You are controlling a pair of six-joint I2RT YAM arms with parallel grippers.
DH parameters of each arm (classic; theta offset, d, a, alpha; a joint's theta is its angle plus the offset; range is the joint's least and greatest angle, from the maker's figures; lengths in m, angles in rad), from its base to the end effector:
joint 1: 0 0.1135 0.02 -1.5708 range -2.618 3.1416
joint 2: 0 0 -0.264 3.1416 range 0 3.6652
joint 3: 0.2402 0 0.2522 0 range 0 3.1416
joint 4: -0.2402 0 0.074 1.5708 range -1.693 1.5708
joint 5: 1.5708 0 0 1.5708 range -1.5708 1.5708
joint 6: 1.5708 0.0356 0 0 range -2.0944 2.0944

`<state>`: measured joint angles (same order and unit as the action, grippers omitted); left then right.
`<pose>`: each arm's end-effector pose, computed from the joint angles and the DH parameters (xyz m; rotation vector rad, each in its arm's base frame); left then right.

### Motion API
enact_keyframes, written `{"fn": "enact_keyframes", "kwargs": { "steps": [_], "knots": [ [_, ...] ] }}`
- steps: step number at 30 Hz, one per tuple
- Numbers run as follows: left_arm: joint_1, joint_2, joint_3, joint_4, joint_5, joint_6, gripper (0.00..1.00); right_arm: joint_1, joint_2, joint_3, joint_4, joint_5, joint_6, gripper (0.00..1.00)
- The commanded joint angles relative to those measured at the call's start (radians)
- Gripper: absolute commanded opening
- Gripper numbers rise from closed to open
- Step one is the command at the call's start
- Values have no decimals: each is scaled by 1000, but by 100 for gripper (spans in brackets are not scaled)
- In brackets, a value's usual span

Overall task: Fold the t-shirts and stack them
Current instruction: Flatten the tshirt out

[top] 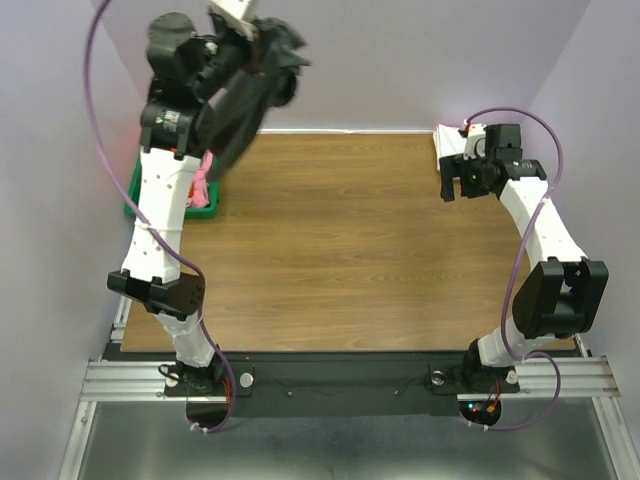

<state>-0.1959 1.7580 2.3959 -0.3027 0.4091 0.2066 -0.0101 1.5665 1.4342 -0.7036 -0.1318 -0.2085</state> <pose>0.3218 -0.0783 0.6020 0.5915 1.1215 -0.2433 0.3429 0.0012 0.3236 -0.2980 2.3793 0.0566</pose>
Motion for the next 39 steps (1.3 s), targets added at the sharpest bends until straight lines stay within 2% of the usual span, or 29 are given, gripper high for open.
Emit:
{"fn": "enact_keyframes", "kwargs": {
  "steps": [1, 3, 6, 9, 11, 12, 13, 14, 15, 18, 19, 21, 24, 26, 27, 30, 35, 39],
  "knots": [
    [-140, -80, -15, 157, 74, 11, 0, -34, -6, 43, 6, -8, 24, 100],
    [-190, -95, -17, 183, 96, -21, 0, -40, -8, 40, 0, -22, 26, 100],
    [-200, -109, -37, 235, 117, -107, 0, -54, -16, 34, -4, -31, 27, 100],
    [-185, -158, -142, 231, 115, -176, 0, -76, -29, 23, -16, -42, 24, 100],
    [-165, -241, -327, 206, 111, -202, 29, -93, -40, 17, -30, -48, 9, 100],
    [-127, -302, -488, 179, 93, -203, 56, -99, -48, 8, -34, -49, -8, 100],
    [-126, -302, -570, 153, 92, -204, 56, -99, -52, 8, -40, -46, -18, 100],
    [-73, -348, -645, 114, 45, -226, 79, -100, -60, 3, -48, -48, -29, 100],
    [-41, -360, -718, 75, 31, -216, 83, -100, -72, 2, -56, -51, -40, 100],
    [120, -373, -1013, -57, 23, -138, 87, -100, -88, -9, -105, -86, -101, 100],
    [153, -371, -1053, -64, 19, -107, 91, -100, -88, -14, -115, -100, -109, 100],
    [214, -368, -1109, -52, 19, -70, 91, -100, -76, -24, -149, -124, -120, 100],
    [220, -370, -1150, -17, 106, -14, 91, -100, -21, -29, -200, -149, -146, 100],
    [214, -351, -1152, -10, 195, 17, 84, -100, 1, -34, -220, -144, -150, 100],
    [204, -338, -1146, -16, 209, 45, 82, -100, 10, -37, -230, -143, -154, 100],
    [52, -272, -1095, -71, 153, 173, 77, -105, 30, -63, -283, -134, -175, 100],
    [-135, -122, -1063, -59, 28, 240, 76, -139, 61, -135, -313, -88, -190, 99],
    [-247, 13, -992, -58, -33, 238, 84, -189, 81, -166, -330, -45, -183, 97]
  ]
}}
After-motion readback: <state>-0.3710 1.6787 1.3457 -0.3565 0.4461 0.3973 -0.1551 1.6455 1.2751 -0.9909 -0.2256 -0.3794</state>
